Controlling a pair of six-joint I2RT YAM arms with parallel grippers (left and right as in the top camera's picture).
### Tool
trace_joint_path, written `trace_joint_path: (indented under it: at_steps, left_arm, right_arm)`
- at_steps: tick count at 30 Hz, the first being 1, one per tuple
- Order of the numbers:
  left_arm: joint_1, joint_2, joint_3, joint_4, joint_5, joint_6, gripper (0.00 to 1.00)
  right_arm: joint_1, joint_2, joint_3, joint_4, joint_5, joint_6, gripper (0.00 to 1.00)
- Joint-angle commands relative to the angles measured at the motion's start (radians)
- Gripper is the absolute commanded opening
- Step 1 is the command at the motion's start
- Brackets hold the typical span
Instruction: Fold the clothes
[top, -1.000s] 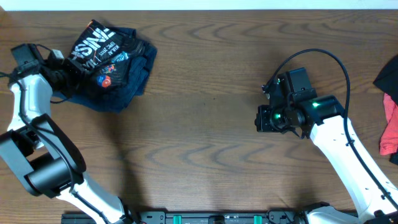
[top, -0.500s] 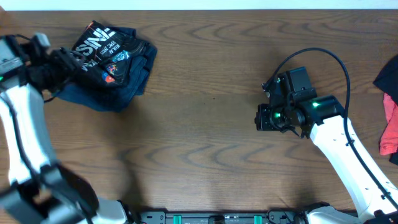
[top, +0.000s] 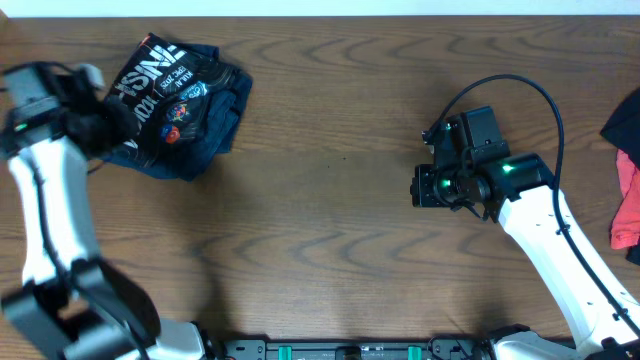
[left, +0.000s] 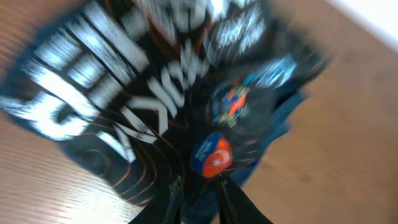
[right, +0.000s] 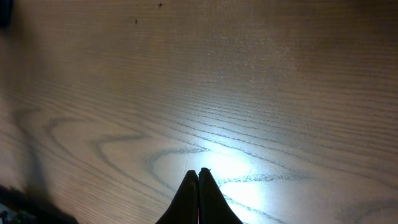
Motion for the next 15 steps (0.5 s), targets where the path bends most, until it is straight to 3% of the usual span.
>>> trace_joint_path:
  at_steps: [1,2,4,6,12,14,15]
  left_arm:
    - [-0.029,0.080,-0.015,-0.024,-0.003,0.055,0.22]
    - [-0.036,0.087,-0.015,-0.040,0.013,0.055,0.24]
    - [-0.052,0.071,-0.011,-0.071,0.022,0.055,0.43]
    - [-0.073,0.022,0.006,-0.117,0.014,0.055,0.54]
    - [-0.169,-0.286,0.057,-0.302,0.014,0.085,0.65]
    - [-0.217,-0.409,0.057,-0.346,0.005,0.130,0.69]
    - [-0.240,-0.462,0.057,-0.365,-0.018,0.130,0.72]
  right_arm:
    - [-0.004,-0.011,0.006,-0.005,0.002,0.000,0.01]
    - [-0.004,-0.019,0.006,-0.004,0.002,-0.011,0.01]
    - [-0.006,-0.049,0.007,0.003,0.003,-0.039,0.01]
    - [-0.008,-0.095,0.010,0.028,0.003,-0.059,0.01]
    - [-0.019,-0.305,0.022,0.160,0.028,-0.139,0.04]
    - [-0.020,-0.382,0.022,0.198,0.088,-0.140,0.09]
    - [-0.019,-0.422,0.022,0.212,0.129,-0.140,0.17]
